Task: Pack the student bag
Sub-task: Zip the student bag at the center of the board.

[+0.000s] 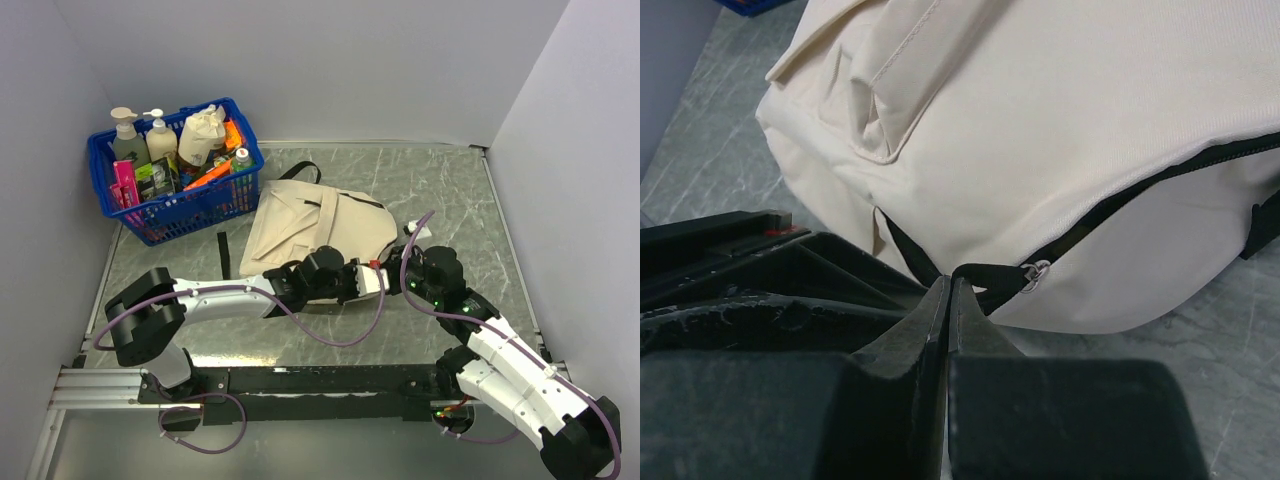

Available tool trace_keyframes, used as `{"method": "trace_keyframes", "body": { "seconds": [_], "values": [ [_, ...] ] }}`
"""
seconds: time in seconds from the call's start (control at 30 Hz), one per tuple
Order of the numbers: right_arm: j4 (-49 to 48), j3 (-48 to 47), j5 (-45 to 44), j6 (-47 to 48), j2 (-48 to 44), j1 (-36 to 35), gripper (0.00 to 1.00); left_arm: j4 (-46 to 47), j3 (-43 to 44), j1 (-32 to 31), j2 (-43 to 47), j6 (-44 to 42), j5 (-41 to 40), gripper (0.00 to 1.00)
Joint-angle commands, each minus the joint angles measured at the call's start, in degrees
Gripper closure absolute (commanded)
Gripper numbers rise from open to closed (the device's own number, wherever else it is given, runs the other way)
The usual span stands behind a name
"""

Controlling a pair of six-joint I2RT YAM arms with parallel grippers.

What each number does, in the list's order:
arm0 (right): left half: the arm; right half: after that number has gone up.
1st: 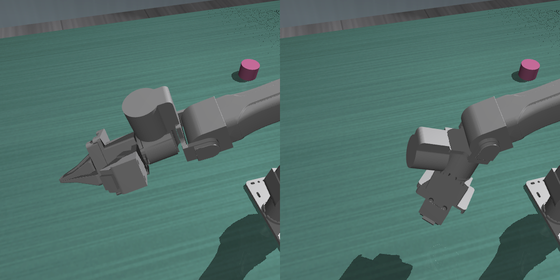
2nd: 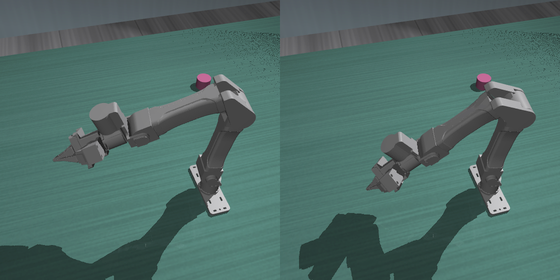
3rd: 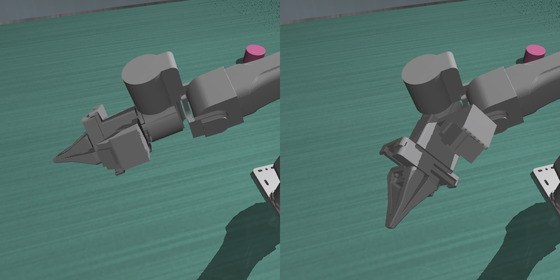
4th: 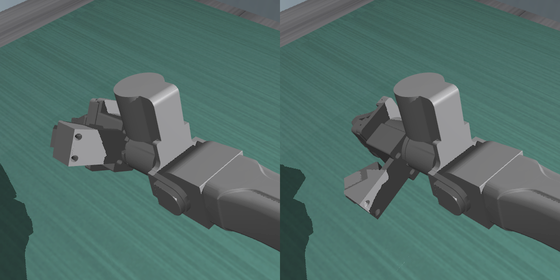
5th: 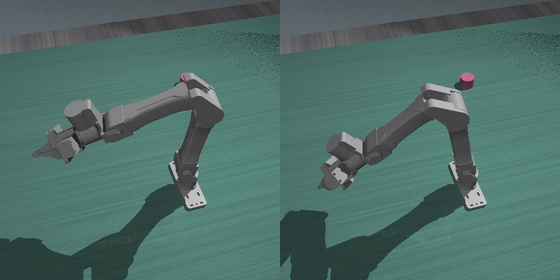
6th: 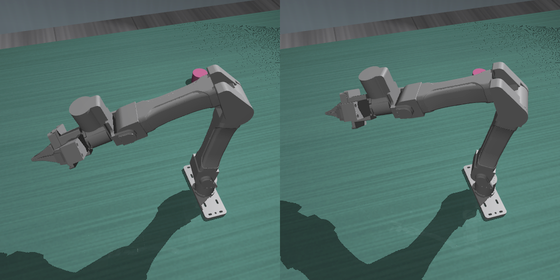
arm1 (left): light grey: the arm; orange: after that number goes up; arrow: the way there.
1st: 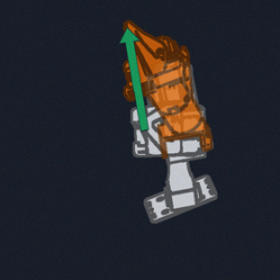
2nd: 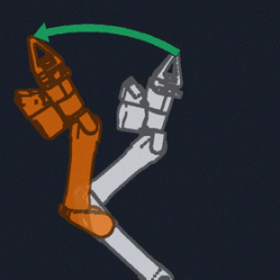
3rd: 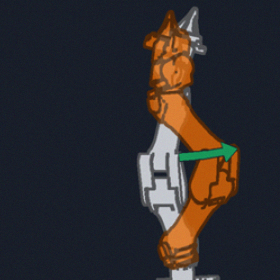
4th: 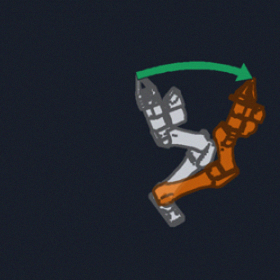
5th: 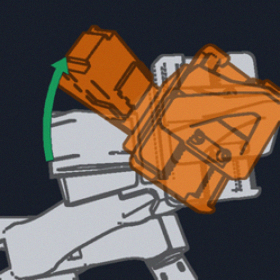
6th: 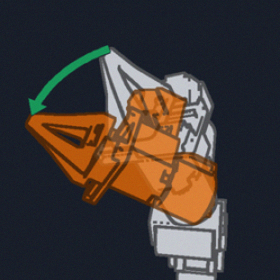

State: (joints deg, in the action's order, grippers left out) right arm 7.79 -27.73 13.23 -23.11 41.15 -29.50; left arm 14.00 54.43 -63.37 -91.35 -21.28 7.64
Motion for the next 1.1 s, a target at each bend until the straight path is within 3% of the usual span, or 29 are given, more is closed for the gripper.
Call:
{"method": "trace_keyframes", "body": {
  "seconds": [0.0, 0.33, 0.47, 0.57, 0.7, 1.07],
  "values": [
    [-3.13, -1.45, 1.71, -0.44, -0.10, -0.47, 1.00, 4.19, -0.11, -1.13, 0.47, 1.24, 0.18, 0.81],
    [-2.26, -1.37, -0.14, -0.70, -1.06, -0.47, 1.00, 4.37, -3.10, -2.19, 0.56, 1.59, 0.98, 0.79],
    [-1.29, -1.28, -0.75, -0.35, -1.94, -0.39, 1.00, 7.52, -4.60, -2.46, 1.52, 2.82, -5.59, 0.79],
    [-1.11, -1.10, -0.67, -0.35, -2.65, -0.39, 1.00, 9.46, -5.13, -2.63, 3.19, 3.70, -10.97, 0.76],
    [-1.03, -1.28, -0.32, -0.35, -2.12, -0.30, 1.00, 6.76, -3.90, -3.86, 4.78, 4.58, -11.16, 0.65],
    [-1.29, -1.45, 0.48, -0.53, -2.39, -0.39, 1.00, 7.27, -6.00, -5.53, 4.96, 1.77, -13.44, 0.60]
  ]
}}
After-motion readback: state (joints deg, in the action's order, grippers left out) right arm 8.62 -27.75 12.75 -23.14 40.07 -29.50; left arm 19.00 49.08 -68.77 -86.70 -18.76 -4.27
